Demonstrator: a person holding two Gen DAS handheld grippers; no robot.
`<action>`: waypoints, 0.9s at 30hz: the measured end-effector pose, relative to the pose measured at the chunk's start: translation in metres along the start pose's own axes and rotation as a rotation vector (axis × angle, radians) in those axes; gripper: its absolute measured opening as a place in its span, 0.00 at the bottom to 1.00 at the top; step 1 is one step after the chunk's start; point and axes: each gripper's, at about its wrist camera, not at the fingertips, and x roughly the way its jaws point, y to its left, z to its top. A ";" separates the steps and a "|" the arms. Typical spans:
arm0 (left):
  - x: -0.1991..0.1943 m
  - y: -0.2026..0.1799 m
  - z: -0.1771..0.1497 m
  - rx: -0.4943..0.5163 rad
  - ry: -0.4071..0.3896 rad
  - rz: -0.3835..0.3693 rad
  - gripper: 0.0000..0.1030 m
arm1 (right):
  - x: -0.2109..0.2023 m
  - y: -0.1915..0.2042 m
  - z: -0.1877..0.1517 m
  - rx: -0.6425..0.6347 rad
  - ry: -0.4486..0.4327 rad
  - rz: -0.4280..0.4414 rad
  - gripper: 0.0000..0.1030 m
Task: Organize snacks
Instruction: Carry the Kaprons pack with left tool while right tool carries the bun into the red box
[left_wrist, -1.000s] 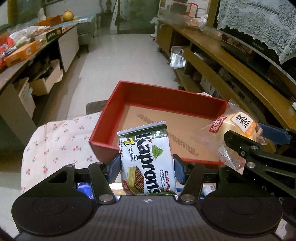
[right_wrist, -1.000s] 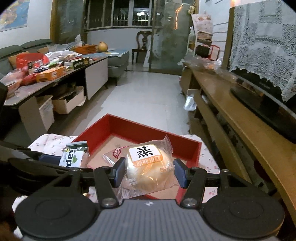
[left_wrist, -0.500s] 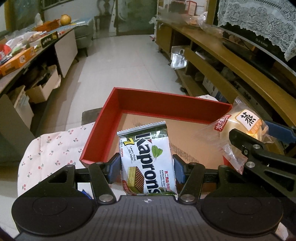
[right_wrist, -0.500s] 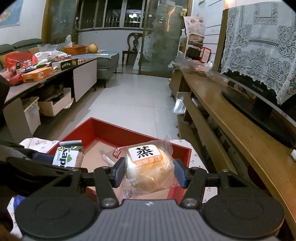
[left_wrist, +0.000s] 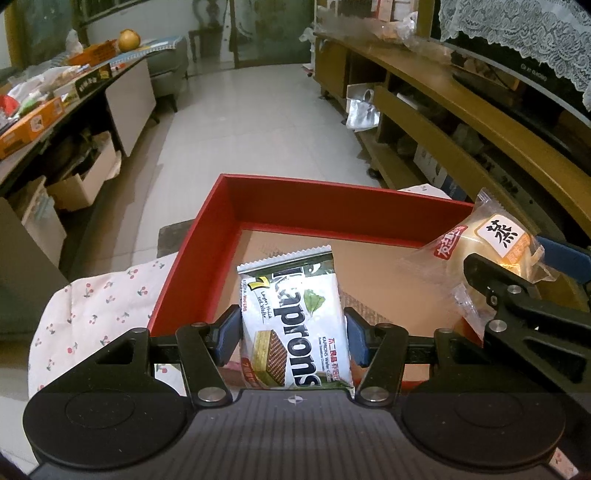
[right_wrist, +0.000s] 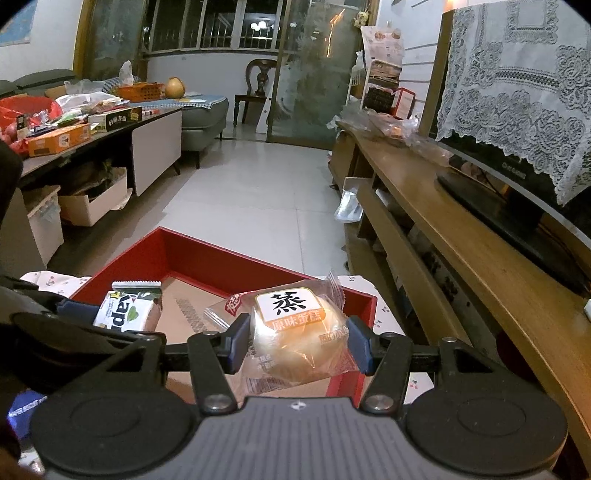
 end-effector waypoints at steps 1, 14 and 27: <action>0.001 -0.001 0.000 0.003 0.000 0.003 0.62 | 0.002 0.000 0.000 -0.001 0.001 -0.002 0.70; 0.022 -0.007 -0.001 0.029 0.021 0.037 0.62 | 0.026 -0.001 -0.005 -0.003 0.049 -0.003 0.70; 0.040 -0.005 -0.006 0.042 0.070 0.056 0.56 | 0.049 0.003 -0.014 -0.020 0.110 0.010 0.71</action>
